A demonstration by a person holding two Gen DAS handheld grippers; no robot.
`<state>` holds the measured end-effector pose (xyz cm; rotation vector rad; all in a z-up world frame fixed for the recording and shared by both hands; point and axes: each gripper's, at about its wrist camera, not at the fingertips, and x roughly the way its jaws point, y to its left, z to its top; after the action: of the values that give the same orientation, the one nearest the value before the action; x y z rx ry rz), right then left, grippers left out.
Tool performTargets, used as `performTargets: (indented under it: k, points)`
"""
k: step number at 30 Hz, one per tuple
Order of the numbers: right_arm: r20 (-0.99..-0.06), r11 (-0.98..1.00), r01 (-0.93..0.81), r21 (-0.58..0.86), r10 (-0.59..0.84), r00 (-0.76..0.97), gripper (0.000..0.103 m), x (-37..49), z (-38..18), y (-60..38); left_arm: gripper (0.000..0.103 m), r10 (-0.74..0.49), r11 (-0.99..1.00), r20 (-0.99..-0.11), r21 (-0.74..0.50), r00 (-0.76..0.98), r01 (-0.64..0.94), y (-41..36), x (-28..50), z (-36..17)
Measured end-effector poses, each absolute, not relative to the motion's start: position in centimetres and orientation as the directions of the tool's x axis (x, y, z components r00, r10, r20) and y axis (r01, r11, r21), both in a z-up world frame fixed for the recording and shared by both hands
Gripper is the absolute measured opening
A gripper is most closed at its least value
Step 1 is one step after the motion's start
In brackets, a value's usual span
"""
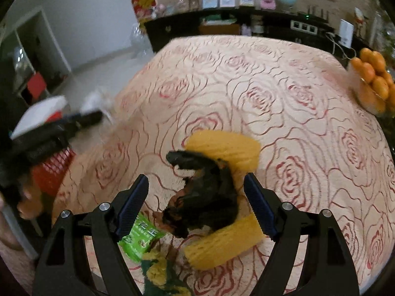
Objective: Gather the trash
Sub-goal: 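Grasp the white mesh net with the left tool while the right tool grasps the black bag, then carry the mesh net and black bag to the wastebasket and release both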
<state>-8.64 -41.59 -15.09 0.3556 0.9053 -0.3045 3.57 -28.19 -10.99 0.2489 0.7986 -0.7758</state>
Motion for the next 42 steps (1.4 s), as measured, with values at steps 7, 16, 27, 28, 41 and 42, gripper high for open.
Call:
performTargets:
  k: [7, 16, 27, 28, 41, 42]
  points:
    - [-0.849, 0.899, 0.424, 0.114, -0.133, 0.511, 0.076, -7.4, -17.3, -41.8, 0.032, -0.530, 0.710, -0.699, -0.056, 0.480, 0.702, -26.5, 3.6, -9.8]
    - [-0.829, 0.904, 0.398, 0.157, -0.098, 0.550, 0.039, -7.1, -16.5, -41.7, 0.032, -0.539, 0.729, -0.667, -0.063, 0.515, 0.682, -24.5, 3.8, -8.2]
    - [-0.719, 0.903, 0.371, 0.216, -0.110, 0.687, 0.037, -7.9, -12.2, -41.2, 0.032, -0.560, 0.746, -0.609, -0.076, 0.562, 0.661, -22.2, 3.7, -5.9]
    - [-0.709, 0.903, 0.371, 0.217, -0.115, 0.696, 0.037, -8.0, -11.8, -41.1, 0.032, -0.561, 0.747, -0.604, -0.075, 0.566, 0.660, -22.1, 3.7, -5.7]
    - [-0.614, 0.916, 0.364, 0.169, -0.191, 0.766, 0.037, -6.8, -6.7, -39.6, 0.032, -0.520, 0.813, -0.514, -0.053, 0.682, 0.580, -16.9, 4.5, -2.3]
    - [-0.611, 0.918, 0.360, 0.169, -0.189, 0.769, 0.037, -6.6, -6.5, -39.4, 0.032, -0.509, 0.822, -0.509, -0.049, 0.694, 0.568, -16.4, 4.7, -2.1]
